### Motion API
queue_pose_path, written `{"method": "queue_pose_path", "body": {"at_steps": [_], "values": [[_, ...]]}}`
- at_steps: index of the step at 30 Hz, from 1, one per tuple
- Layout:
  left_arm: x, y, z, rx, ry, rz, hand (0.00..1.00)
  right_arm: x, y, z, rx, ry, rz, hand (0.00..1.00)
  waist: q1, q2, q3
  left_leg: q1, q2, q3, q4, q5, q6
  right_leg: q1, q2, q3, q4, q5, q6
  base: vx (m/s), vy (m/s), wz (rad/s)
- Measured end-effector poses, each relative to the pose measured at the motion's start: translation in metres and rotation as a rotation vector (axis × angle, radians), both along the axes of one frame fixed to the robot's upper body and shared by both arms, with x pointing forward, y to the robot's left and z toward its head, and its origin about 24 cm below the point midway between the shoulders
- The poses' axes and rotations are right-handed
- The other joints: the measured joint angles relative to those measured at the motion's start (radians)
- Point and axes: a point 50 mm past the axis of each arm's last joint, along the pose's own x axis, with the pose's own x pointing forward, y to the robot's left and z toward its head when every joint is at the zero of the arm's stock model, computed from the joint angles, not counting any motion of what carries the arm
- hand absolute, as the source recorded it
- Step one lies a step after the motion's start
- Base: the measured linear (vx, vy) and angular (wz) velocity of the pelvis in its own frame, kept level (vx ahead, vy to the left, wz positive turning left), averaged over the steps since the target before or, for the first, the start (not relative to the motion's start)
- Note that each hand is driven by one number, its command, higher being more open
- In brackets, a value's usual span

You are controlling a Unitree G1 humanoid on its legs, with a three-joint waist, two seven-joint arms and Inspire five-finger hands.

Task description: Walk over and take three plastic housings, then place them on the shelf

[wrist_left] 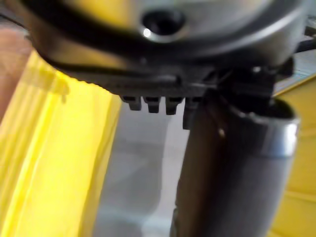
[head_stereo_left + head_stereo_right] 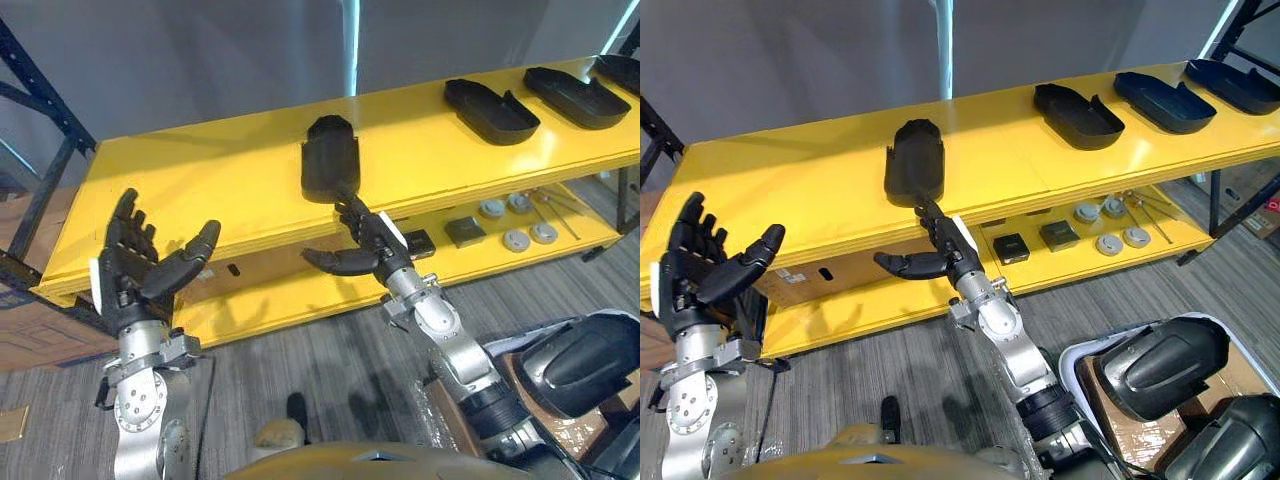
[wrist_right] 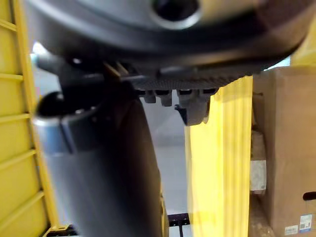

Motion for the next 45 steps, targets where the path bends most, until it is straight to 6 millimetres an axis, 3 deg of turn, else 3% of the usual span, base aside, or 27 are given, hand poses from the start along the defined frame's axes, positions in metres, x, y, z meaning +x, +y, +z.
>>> {"method": "queue_pose_path", "body": {"at_steps": [7,11,16,26,38,45], "values": [[0.001,-0.013,-0.005,-0.077,0.000,-0.057,1.00,0.026,-0.015,0.004,-0.013,-0.014,-0.151,1.00,0.018,0.004,0.003,-0.047,-0.003,-0.017,0.004,0.015,0.004,-0.055,-0.017,-0.009,0.062,-0.015,0.001,-0.01,0.001,0.08],[0.000,-0.013,-0.004,-0.110,-0.026,-0.055,1.00,0.041,-0.024,0.026,0.007,-0.097,-0.192,1.00,0.020,0.012,0.023,-0.049,-0.011,-0.024,0.004,0.017,0.005,-0.075,-0.038,-0.010,0.104,-0.039,0.004,-0.04,0.002,0.06],[0.002,-0.014,-0.001,-0.138,-0.061,-0.066,1.00,0.053,-0.018,0.052,0.023,-0.193,-0.165,1.00,0.019,0.024,0.057,-0.066,-0.013,-0.026,0.004,0.024,0.007,-0.108,-0.053,-0.007,0.145,-0.054,0.001,-0.02,0.000,0.00],[0.013,-0.020,0.002,-0.163,-0.097,-0.113,1.00,0.079,-0.023,0.086,-0.020,-0.279,-0.162,1.00,0.025,0.052,0.154,-0.097,-0.031,-0.036,0.005,0.046,0.024,-0.158,-0.086,-0.006,0.219,-0.073,0.009,-0.02,-0.007,0.04],[0.019,-0.028,0.000,-0.194,-0.099,-0.149,1.00,0.070,-0.012,0.111,-0.008,-0.416,-0.140,1.00,0.014,0.053,0.203,-0.099,-0.033,-0.026,0.005,0.041,0.018,-0.181,-0.091,0.012,0.237,-0.082,0.008,-0.01,-0.027,-0.03],[0.020,-0.029,0.000,-0.206,-0.093,-0.133,1.00,0.031,0.018,0.155,0.092,-0.640,0.052,1.00,0.000,0.052,0.203,-0.099,-0.033,-0.006,0.005,0.038,0.021,-0.191,-0.091,0.032,0.237,-0.082,0.010,0.02,-0.041,-0.08]]}}
